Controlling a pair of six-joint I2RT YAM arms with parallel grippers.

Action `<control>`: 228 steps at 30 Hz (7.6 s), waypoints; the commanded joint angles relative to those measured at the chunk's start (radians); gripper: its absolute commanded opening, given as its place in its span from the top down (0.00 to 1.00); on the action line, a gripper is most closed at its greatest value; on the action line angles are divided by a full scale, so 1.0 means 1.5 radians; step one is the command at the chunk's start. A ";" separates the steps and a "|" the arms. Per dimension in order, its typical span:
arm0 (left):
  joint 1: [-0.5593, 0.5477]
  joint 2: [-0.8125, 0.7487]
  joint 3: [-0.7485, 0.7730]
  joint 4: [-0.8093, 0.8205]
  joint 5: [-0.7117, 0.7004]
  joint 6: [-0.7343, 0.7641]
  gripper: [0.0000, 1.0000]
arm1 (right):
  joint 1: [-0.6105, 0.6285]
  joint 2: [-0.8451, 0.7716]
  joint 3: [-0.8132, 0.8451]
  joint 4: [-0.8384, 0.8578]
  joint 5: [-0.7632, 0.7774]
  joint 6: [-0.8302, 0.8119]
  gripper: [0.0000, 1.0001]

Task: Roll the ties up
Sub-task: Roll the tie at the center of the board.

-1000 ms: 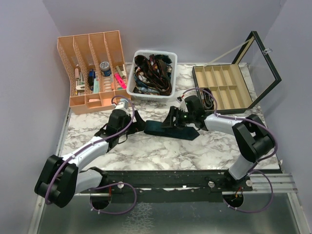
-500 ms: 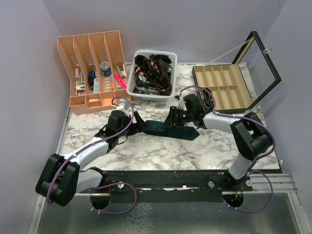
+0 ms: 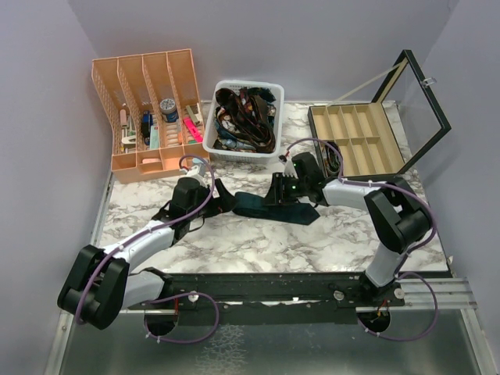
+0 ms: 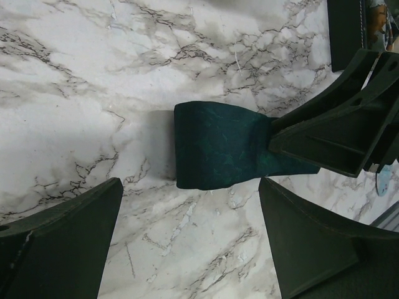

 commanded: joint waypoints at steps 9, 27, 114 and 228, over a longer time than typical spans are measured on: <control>0.007 -0.041 -0.010 -0.028 -0.035 -0.011 0.10 | 0.004 -0.107 0.026 -0.007 0.014 -0.179 0.30; 0.053 -0.105 -0.034 -0.088 -0.102 -0.036 0.08 | 0.113 -0.065 -0.027 0.162 -0.019 -0.568 0.00; 0.173 -0.336 -0.135 -0.205 0.010 -0.027 0.10 | 0.250 -0.035 -0.036 0.093 0.207 0.162 0.41; 0.152 -0.230 -0.221 0.029 0.218 -0.012 0.30 | 0.201 0.066 0.055 -0.035 0.206 0.062 0.71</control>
